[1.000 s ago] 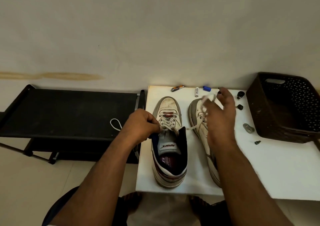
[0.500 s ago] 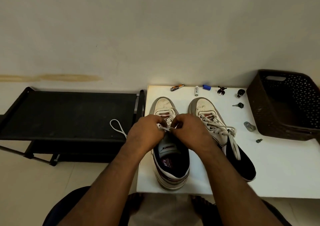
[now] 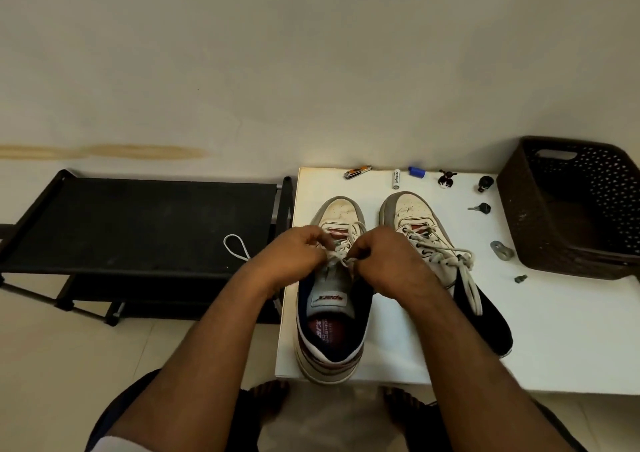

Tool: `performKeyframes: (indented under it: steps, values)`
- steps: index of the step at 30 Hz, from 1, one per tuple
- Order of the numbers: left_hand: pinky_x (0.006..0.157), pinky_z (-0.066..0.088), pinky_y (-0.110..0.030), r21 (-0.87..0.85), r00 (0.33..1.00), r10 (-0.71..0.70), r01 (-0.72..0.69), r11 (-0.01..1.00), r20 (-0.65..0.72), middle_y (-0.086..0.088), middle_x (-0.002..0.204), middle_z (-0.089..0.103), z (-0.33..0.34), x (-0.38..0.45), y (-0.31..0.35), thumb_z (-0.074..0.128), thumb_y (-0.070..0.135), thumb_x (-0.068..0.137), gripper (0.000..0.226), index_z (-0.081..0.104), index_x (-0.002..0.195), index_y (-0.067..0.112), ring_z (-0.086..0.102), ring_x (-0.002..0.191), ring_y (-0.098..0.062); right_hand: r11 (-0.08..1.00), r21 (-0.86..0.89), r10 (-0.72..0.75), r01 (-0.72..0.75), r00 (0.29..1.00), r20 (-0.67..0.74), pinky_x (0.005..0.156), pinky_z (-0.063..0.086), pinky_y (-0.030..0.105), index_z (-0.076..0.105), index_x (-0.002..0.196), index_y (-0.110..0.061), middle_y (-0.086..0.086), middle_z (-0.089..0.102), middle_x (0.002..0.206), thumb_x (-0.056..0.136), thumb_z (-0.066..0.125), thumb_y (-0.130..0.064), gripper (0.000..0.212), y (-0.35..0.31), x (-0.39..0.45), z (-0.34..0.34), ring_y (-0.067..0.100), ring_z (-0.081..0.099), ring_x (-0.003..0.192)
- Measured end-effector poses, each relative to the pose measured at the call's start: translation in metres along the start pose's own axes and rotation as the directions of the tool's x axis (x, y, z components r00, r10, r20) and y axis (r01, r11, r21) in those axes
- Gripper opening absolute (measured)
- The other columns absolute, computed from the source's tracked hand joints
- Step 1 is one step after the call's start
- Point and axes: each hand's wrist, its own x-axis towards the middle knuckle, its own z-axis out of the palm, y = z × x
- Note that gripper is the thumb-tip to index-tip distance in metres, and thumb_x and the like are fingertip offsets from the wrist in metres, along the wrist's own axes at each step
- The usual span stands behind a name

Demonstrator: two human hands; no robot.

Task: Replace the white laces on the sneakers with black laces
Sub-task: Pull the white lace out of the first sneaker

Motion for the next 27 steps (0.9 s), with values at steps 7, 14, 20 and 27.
performKeyframes:
  steps: [7, 14, 20, 27]
  values:
    - [0.102, 0.041, -0.040, 0.490, 0.949, 0.267, -0.156, 0.858, -0.166, 0.009, 0.137, 0.048, 0.011, 0.004, -0.001, 0.077, 0.028, 0.079, 0.013, 0.073, 0.092, 0.029, 0.042, 0.127, -0.016, 0.999, 0.022, 0.030, -0.031, 1.000, 0.005, 0.067, 0.055, 0.028, 0.075, 0.093, -0.014, 0.008, 0.071, 0.091, 0.086, 0.063, -0.010, 0.014, 0.000, 0.000, -0.001, 0.024, 0.068, 0.082]
    - [0.073, 0.049, -0.023, -0.162, 0.972, -0.020, -0.019, 0.987, -0.236, 0.001, 0.100, 0.067, 0.001, 0.000, -0.002, 0.067, 0.010, 0.086, 0.012, 0.071, 0.093, 0.018, 0.062, 0.091, -0.012, 0.998, 0.056, 0.034, -0.036, 0.999, 0.036, 0.071, 0.058, 0.034, 0.073, 0.090, -0.010, 0.012, 0.071, 0.092, 0.085, 0.064, -0.003, 0.013, 0.002, 0.002, -0.004, 0.025, 0.068, 0.080]
    - [0.097, 0.046, -0.043, 0.223, 0.985, 0.112, -0.082, 0.971, -0.128, 0.008, 0.121, 0.056, 0.011, -0.001, 0.001, 0.078, 0.038, 0.075, 0.012, 0.068, 0.083, 0.038, 0.053, 0.115, -0.017, 1.000, 0.015, 0.019, -0.020, 0.999, 0.033, 0.073, 0.058, 0.033, 0.074, 0.092, -0.011, 0.010, 0.070, 0.091, 0.085, 0.064, -0.006, 0.013, -0.001, 0.002, -0.003, 0.024, 0.067, 0.080]
    - [0.083, 0.050, -0.033, 0.095, 0.865, 0.129, -0.094, 0.991, -0.486, 0.012, 0.092, 0.060, -0.007, -0.004, -0.001, 0.070, 0.026, 0.086, 0.010, 0.070, 0.082, 0.017, 0.059, 0.095, -0.013, 0.995, 0.088, 0.038, -0.042, 0.998, 0.050, 0.062, 0.061, 0.037, 0.071, 0.085, -0.013, 0.009, 0.070, 0.085, 0.085, 0.064, -0.002, 0.013, 0.002, 0.000, -0.009, 0.025, 0.070, 0.072]
